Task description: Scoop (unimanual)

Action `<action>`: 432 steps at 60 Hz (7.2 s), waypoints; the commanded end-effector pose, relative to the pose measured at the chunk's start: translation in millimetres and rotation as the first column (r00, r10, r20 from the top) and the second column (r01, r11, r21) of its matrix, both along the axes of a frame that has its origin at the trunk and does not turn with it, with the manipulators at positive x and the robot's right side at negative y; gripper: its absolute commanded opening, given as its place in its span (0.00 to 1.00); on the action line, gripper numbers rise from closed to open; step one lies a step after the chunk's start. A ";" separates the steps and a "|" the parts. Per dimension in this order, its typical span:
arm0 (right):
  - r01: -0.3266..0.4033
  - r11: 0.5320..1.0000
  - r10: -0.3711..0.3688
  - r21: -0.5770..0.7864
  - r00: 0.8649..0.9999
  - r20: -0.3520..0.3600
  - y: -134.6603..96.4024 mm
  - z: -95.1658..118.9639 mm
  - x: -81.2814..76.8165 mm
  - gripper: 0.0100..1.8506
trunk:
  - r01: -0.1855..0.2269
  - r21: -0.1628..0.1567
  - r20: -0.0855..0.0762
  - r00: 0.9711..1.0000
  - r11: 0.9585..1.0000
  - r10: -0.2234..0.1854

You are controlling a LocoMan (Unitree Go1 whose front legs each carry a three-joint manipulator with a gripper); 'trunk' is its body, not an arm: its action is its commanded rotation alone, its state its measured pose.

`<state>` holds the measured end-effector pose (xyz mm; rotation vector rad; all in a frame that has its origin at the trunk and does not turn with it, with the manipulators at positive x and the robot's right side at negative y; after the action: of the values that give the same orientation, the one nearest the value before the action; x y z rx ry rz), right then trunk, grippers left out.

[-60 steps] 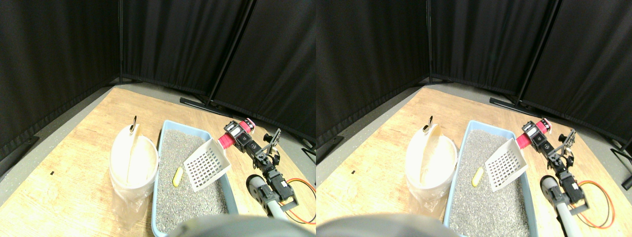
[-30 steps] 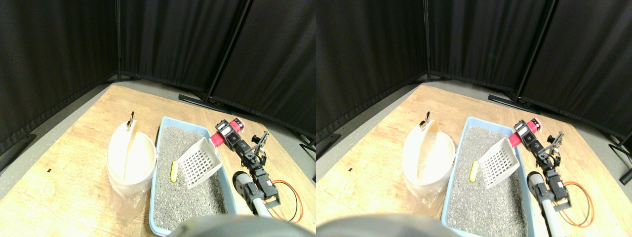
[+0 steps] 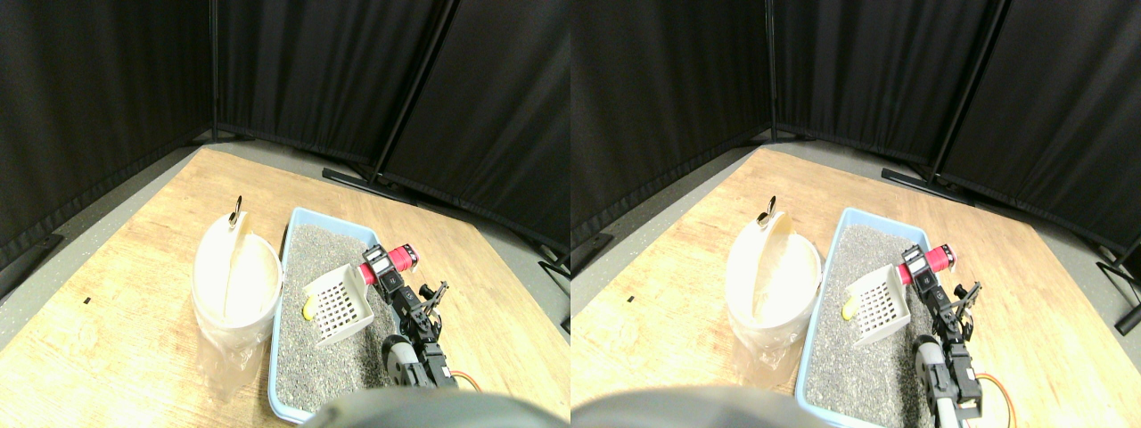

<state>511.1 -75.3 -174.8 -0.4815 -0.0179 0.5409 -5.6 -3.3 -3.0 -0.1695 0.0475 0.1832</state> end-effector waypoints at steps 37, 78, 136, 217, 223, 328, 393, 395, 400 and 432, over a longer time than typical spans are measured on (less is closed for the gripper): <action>0.230 0.837 -0.152 0.497 0.970 -0.191 -54.1 9.0 6.8 0.02 | 0.002 -0.002 -0.015 1.000 1.000 -0.002; 0.286 0.579 -0.218 0.763 0.957 -0.193 -82.3 51.5 5.4 0.02 | 0.008 0.010 0.006 1.000 1.000 -0.008; 0.377 0.246 -0.134 0.893 0.926 -0.354 -79.5 62.4 7.5 0.02 | -0.003 -0.010 0.012 1.000 1.000 0.004; 0.260 0.597 -0.214 0.759 0.963 -0.162 -61.7 75.7 5.4 0.02 | -0.009 -0.033 0.001 1.000 0.999 0.009; 0.221 0.695 -0.208 0.684 0.973 -0.102 -62.3 79.8 6.3 0.02 | -0.012 -0.036 0.002 1.000 0.999 0.013; -0.063 0.899 0.141 0.434 0.978 -0.152 10.9 85.5 0.8 0.02 | -0.219 -0.153 -0.020 0.976 0.964 0.219; 0.028 0.982 0.004 0.187 0.986 -0.167 33.4 89.4 14.6 0.02 | -0.204 -0.143 -0.016 0.979 0.968 0.204; 0.028 0.982 0.003 0.187 0.986 -0.165 33.4 89.8 14.5 0.02 | -0.204 -0.143 -0.016 0.979 0.968 0.204; 0.047 0.981 -0.018 0.189 0.988 -0.155 32.6 93.1 13.6 0.02 | -0.204 -0.143 -0.016 0.979 0.968 0.204; 0.007 0.998 0.000 0.058 0.994 -0.114 43.1 116.1 2.1 0.02 | -0.190 -0.141 -0.006 0.982 0.972 0.191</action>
<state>513.9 -41.8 -71.0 -0.3902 0.1246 0.5566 -4.2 -0.6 -3.2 -0.3092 0.0267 0.3636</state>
